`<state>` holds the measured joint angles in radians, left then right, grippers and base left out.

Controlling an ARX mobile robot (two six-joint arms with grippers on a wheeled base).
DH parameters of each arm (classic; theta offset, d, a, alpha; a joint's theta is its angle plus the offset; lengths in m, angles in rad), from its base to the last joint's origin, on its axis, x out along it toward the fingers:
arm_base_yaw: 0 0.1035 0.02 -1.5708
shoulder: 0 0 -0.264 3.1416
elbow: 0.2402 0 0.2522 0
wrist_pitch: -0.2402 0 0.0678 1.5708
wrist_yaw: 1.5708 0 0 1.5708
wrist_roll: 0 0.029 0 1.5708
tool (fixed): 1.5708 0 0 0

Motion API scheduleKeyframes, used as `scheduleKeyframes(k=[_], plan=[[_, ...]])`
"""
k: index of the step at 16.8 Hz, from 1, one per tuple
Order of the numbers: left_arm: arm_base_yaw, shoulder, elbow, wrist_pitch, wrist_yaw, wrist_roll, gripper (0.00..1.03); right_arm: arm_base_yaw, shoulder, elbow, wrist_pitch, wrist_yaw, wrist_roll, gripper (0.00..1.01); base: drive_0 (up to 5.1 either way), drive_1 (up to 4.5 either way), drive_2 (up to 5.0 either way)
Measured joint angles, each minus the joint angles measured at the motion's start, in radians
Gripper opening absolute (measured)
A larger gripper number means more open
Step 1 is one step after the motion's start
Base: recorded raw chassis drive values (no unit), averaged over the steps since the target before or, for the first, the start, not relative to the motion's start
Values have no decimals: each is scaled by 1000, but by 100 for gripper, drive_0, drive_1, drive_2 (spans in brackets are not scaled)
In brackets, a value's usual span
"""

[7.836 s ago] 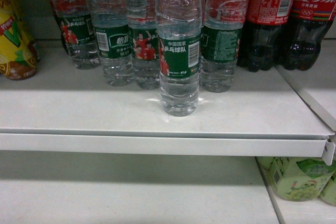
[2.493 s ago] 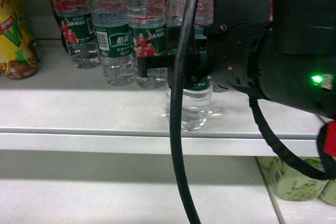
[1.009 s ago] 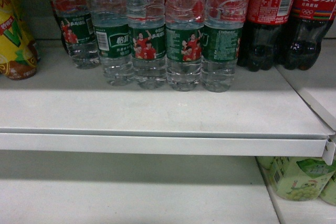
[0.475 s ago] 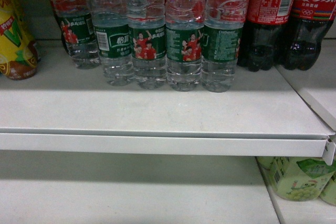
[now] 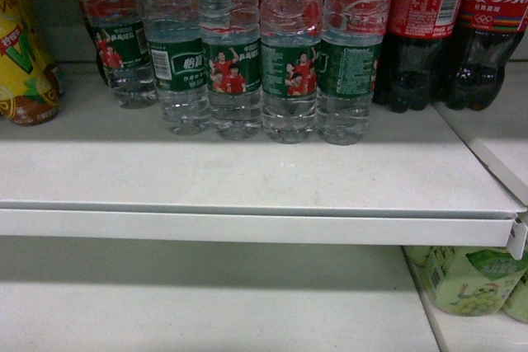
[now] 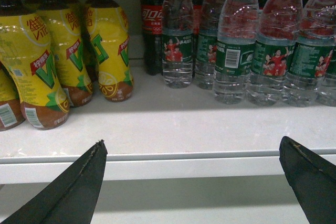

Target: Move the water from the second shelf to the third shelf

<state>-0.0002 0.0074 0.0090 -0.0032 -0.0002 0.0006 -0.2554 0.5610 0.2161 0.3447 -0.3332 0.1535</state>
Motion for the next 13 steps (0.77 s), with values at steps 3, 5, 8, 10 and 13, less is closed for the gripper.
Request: scheduleKeyframes(k=[3,5,8,10,13], plan=[[0,0,0,0,0,0,98,0,0,0,0,0,0,41,0,0,0],[0,0,0,0,0,0,98,0,0,0,0,0,0,41,0,0,0],[0,0,0,0,0,0,98,0,0,0,0,0,0,41,0,0,0],[0,0,0,0,0,0,98,0,0,0,0,0,0,41,0,0,0],[0,0,0,-3,0,0,98,0,0,0,-5,0,0,41,0,0,0]])
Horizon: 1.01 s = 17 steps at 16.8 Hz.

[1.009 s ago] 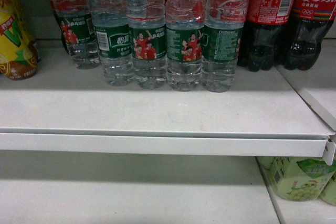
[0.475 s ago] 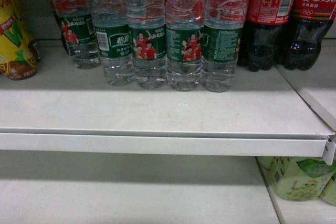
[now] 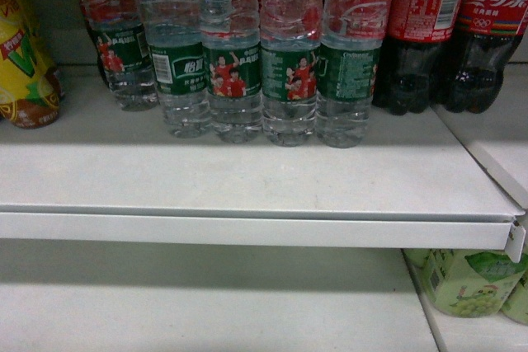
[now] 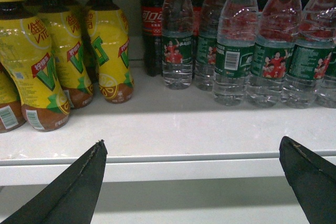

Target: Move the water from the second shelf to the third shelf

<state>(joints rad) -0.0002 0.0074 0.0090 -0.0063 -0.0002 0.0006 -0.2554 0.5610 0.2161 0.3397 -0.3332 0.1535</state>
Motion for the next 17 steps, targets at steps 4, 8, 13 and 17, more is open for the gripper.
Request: scheduleKeyframes(k=[4,8,13,17], plan=[[0,0,0,2,-3,0,98,0,0,0,5,0,-1,41,0,0,0],[0,0,0,2,0,0,98,0,0,0,5,1,0,41,0,0,0],[0,0,0,3,-1,0,98,0,0,0,5,0,0,41,0,0,0],[0,0,0,4,0,0,98,0,0,1,10,0,-1,41,0,0,0]])
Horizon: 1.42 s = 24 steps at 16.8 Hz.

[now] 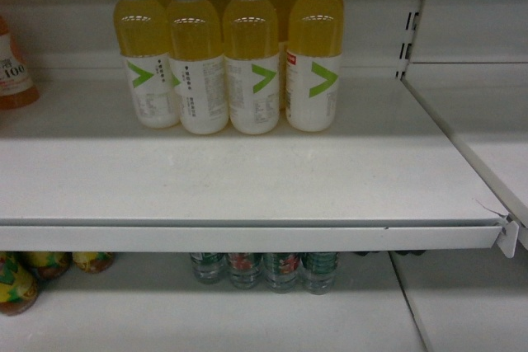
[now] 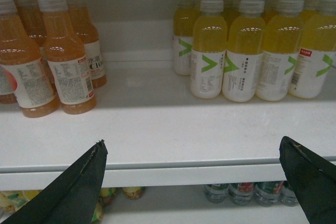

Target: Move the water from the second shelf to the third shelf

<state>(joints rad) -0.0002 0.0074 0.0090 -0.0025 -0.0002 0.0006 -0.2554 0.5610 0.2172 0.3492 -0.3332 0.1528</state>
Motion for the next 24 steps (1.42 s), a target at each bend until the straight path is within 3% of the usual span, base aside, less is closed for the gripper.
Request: scheduleKeyframes(k=[10,24], plan=[[0,0,0,0,0,0,98,0,0,0,-2,0,0,41,-26,13,13],[0,0,0,0,0,0,98,0,0,0,0,4,0,41,-476,240,240]])
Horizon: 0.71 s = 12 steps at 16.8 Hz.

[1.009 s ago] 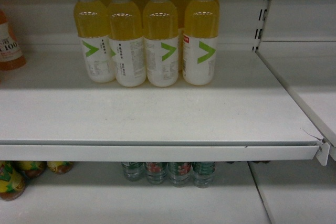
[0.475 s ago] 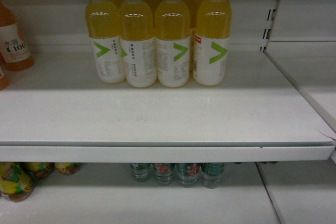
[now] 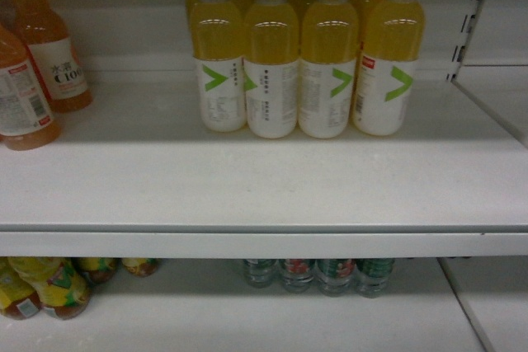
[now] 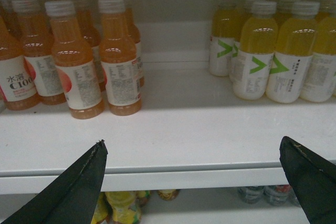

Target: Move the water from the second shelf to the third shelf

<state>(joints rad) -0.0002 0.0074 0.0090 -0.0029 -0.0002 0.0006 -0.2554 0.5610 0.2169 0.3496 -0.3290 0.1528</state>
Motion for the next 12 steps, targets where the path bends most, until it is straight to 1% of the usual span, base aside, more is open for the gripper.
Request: scheduleKeyframes(k=[12], plan=[[0,0,0,-1,-1,0,98,0,1,0,-6,-1,0,41,-498,247,247]])
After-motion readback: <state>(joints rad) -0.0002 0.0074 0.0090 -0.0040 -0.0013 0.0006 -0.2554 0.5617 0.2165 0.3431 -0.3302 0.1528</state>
